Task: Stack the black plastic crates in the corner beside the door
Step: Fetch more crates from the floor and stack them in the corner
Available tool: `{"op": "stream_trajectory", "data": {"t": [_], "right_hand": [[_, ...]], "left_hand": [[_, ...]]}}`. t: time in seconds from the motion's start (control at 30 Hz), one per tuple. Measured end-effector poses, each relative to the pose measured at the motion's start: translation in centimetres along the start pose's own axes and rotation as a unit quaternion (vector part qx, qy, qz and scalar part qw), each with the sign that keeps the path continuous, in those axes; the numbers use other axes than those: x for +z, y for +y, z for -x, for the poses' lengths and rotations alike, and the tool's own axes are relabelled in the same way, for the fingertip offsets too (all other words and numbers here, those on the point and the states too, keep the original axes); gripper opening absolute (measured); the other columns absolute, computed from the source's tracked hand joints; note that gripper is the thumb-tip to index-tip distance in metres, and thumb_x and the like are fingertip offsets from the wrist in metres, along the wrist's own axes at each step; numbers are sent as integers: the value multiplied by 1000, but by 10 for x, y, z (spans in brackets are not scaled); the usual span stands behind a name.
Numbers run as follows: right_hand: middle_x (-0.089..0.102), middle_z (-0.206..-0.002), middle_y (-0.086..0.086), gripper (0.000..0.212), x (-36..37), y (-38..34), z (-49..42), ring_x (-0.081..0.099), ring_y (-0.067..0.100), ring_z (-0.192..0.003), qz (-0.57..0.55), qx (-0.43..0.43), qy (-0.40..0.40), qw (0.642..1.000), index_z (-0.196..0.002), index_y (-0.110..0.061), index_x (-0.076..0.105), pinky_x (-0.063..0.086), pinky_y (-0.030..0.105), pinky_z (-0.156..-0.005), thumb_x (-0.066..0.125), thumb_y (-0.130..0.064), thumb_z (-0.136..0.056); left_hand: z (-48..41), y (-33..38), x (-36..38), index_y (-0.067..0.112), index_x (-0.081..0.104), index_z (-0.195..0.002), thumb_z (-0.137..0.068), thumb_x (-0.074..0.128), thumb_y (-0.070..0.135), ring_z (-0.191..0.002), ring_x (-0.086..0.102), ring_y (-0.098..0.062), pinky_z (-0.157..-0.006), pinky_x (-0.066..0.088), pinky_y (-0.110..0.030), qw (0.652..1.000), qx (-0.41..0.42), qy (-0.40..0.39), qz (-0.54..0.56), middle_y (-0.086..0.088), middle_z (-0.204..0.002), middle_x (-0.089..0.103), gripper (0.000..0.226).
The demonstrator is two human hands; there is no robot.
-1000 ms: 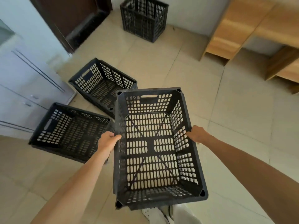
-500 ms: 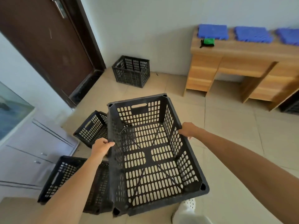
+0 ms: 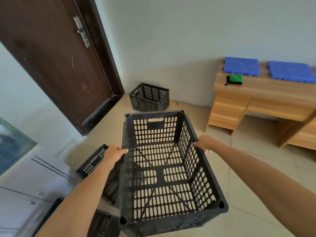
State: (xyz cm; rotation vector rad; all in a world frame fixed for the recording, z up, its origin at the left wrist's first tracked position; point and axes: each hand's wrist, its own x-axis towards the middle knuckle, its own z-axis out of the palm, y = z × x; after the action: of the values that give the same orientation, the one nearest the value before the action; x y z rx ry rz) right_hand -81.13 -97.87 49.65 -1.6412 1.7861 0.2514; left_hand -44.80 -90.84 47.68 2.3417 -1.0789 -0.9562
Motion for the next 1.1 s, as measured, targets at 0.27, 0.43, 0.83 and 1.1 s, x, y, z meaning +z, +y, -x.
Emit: {"op": "stream_trajectory", "data": {"t": [0.27,0.43,0.83,1.1], "right_hand": [[66,-115,15,43,-89,-51,-117,65,26,-100,-1,-12,-1,1000,-126,-1,55,52,30,-79,43,-33,-100],[66,-108,14,43,-146,-87,-201,68,26,-93,-41,11,-4,999,-122,-1,55,54,28,-67,42,-36,-100],[60,-81,6,36,-248,-150,-375,61,18,-68,-140,66,-5,988,-114,-2,56,47,23,-47,40,-30,-101],[60,-80,7,22,-313,-180,-526,61,17,-63,-140,44,-63,987,-85,-8,53,46,20,-38,43,-22,-98]], "left_hand": [[-126,84,-9,10,61,-76,-88,70,29,-66,58,-19,-66,45,-31,1000,5,-4,-3,-7,-73,62,24],[-217,149,-17,15,44,-63,-84,66,56,-67,56,-22,-70,45,-33,1000,20,-18,14,-6,-69,55,51],[-415,281,-25,7,62,-91,-88,69,34,-89,64,-26,-89,52,-42,997,56,-38,-46,-9,-91,66,28],[-545,355,2,12,61,-90,-84,72,26,-86,63,-23,-84,54,-40,996,2,7,-84,-8,-91,66,19]]}}
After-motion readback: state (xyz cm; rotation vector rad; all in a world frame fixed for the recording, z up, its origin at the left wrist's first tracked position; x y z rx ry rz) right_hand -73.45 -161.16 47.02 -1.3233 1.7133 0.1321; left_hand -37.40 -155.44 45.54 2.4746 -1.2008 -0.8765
